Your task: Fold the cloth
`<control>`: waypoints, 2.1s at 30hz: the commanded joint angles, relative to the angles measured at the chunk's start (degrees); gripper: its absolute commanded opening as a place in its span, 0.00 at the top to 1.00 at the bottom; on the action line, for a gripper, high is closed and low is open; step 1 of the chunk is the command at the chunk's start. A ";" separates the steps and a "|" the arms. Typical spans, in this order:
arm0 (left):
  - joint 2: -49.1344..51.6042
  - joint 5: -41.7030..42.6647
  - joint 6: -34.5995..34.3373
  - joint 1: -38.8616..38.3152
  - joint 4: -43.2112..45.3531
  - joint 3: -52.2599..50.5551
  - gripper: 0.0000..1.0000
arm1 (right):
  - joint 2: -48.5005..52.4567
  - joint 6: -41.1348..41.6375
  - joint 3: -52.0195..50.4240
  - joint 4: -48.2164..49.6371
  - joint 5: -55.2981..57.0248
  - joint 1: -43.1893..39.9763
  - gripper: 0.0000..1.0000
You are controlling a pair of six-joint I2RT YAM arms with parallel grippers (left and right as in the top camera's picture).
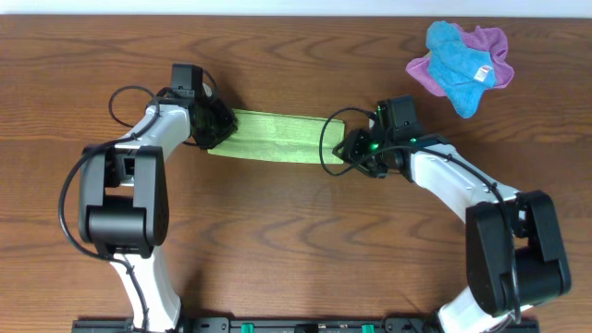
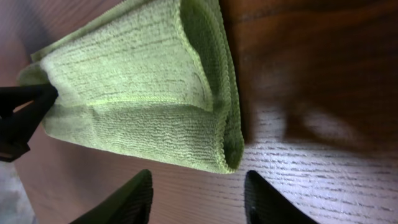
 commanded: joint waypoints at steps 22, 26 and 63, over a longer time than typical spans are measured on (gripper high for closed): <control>3.58 -1.60 -0.24 -1.01 -1.57 0.70 0.94 | 2.82 0.92 0.76 2.40 5.07 2.40 0.46; 3.58 -1.57 -0.24 -1.01 -1.60 0.70 0.94 | 3.61 0.90 0.76 2.89 5.33 2.51 0.47; 3.58 -1.68 -0.04 -1.01 -4.48 0.70 0.94 | 8.11 4.70 3.41 17.59 2.62 4.76 0.99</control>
